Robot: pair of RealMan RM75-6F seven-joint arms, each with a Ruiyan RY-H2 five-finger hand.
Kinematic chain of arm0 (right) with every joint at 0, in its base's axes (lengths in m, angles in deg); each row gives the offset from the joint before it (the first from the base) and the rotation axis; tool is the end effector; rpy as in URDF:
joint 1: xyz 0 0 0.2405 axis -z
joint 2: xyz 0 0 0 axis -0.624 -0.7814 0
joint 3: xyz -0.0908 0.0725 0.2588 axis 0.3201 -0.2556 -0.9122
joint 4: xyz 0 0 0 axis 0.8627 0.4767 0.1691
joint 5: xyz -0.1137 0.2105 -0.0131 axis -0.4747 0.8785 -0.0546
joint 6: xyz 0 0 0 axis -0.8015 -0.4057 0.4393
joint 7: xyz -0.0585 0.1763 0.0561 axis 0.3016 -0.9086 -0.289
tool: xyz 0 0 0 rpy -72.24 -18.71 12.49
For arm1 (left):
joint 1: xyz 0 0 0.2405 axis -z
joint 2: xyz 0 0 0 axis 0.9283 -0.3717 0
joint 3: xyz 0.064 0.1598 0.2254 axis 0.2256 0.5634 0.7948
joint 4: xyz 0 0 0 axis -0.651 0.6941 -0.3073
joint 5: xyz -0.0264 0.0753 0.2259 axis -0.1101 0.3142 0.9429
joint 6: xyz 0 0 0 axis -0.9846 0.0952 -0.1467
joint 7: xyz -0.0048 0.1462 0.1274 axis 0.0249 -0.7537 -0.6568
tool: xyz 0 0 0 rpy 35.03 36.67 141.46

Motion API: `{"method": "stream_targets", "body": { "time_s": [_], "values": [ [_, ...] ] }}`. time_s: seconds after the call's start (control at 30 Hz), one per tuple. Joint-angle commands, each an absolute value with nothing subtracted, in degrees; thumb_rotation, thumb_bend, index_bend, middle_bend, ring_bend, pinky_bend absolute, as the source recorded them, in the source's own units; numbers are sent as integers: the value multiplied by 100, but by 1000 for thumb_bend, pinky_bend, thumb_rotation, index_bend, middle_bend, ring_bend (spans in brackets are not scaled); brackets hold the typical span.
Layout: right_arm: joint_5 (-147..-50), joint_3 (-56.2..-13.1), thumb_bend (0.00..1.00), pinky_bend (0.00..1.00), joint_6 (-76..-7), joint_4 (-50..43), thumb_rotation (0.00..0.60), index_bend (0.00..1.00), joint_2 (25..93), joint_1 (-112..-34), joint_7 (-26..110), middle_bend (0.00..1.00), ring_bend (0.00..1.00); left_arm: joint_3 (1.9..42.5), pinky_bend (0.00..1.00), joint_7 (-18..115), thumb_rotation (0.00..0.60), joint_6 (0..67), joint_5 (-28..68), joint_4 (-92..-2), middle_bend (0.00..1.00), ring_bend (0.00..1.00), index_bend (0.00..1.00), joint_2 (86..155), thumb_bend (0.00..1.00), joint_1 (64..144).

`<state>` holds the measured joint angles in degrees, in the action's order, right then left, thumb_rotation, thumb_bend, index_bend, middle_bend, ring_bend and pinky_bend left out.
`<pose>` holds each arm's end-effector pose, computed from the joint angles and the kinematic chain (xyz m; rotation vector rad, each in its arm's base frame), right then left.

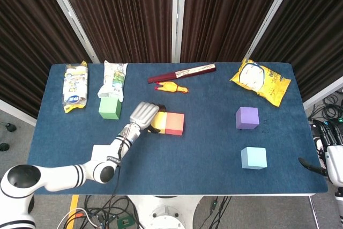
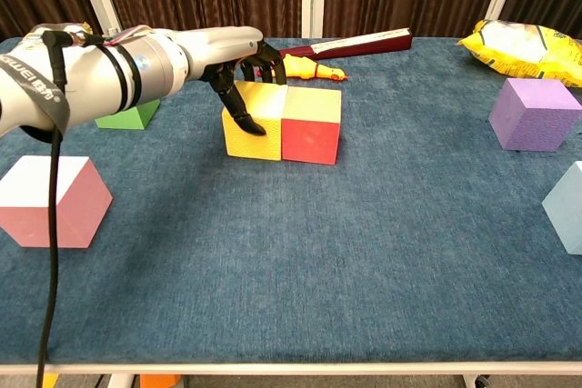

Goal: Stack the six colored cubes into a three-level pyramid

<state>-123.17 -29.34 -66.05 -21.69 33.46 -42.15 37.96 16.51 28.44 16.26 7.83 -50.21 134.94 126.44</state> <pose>-0.3458 -0.2360 0.1987 1.3482 -0.8192 0.9539 -0.0639 0.4555 -0.1200 -1.9490 -1.0568 -0.9528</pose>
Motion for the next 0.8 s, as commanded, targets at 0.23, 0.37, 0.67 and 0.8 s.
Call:
{"method": "stream_targets", "body": {
  "time_s": [0.23,0.37,0.67,0.8],
  "values": [
    [-12310,-2939,29,190,-6605,-2170,600,0,3344,-4210,3793,119,52,1660,541,2727,600,1659,695,-4995,416,406,407,13527,210,12674],
    [-12314,-2939,29,190,-6617,-2161,600,0,3349,-4202,3781,119,53,1654,538,2697,600,1627,643,-5004,398,406,385,13529,206,12699],
    [-12301,-2942,29,190,-6623,-2123,600,0,3358,-4188,3742,119,54,1661,535,2588,600,1666,547,-5050,337,397,302,13543,160,12731],
    [-12303,-2941,29,190,-6623,-2107,600,0,3360,-4186,3726,119,54,1657,534,2534,600,1683,483,-5103,314,396,277,13532,153,12747]
  ]
}}
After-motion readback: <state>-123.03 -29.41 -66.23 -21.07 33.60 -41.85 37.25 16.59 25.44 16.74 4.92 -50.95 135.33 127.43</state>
